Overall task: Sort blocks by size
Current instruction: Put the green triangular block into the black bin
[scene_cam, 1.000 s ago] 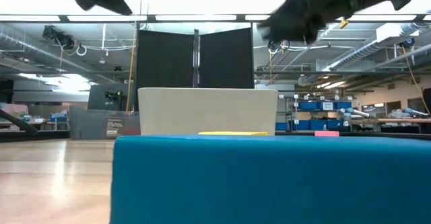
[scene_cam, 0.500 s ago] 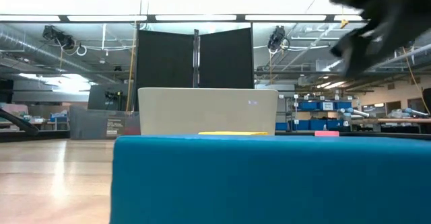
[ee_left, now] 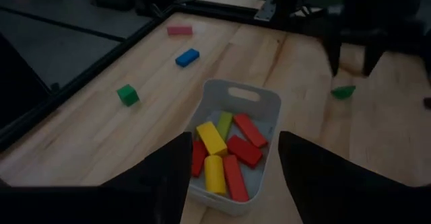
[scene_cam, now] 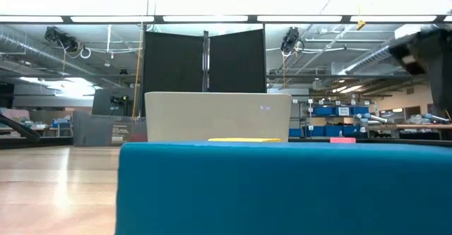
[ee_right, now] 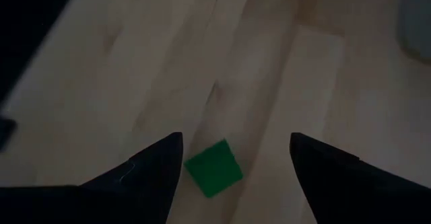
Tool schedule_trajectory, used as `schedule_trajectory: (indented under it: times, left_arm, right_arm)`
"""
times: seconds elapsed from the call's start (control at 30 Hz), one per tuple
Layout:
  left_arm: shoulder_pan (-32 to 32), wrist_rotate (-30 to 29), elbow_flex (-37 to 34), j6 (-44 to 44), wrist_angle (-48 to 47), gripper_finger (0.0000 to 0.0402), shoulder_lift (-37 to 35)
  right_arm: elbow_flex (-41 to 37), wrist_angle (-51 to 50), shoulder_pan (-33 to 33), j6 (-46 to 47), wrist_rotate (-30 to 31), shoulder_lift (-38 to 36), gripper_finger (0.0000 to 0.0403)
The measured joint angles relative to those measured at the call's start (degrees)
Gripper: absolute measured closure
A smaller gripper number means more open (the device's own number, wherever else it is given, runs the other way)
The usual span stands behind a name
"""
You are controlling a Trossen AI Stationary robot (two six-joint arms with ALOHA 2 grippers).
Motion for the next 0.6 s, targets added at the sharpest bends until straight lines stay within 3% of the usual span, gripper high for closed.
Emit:
schedule_trajectory:
  times: [0.3, 0.6]
  left_arm:
    - [-0.01, -0.10, 0.00, 0.10, 1.46, 0.0175, 0.06]
    - [0.00, -0.08, 0.00, 0.30, 1.41, 0.0175, 0.08]
  right_arm:
    - [-0.04, 2.03, -0.52, -3.17, -6.64, 8.42, 0.0118]
    - [0.08, 4.86, -1.15, -6.46, -8.00, 13.96, 0.0137]
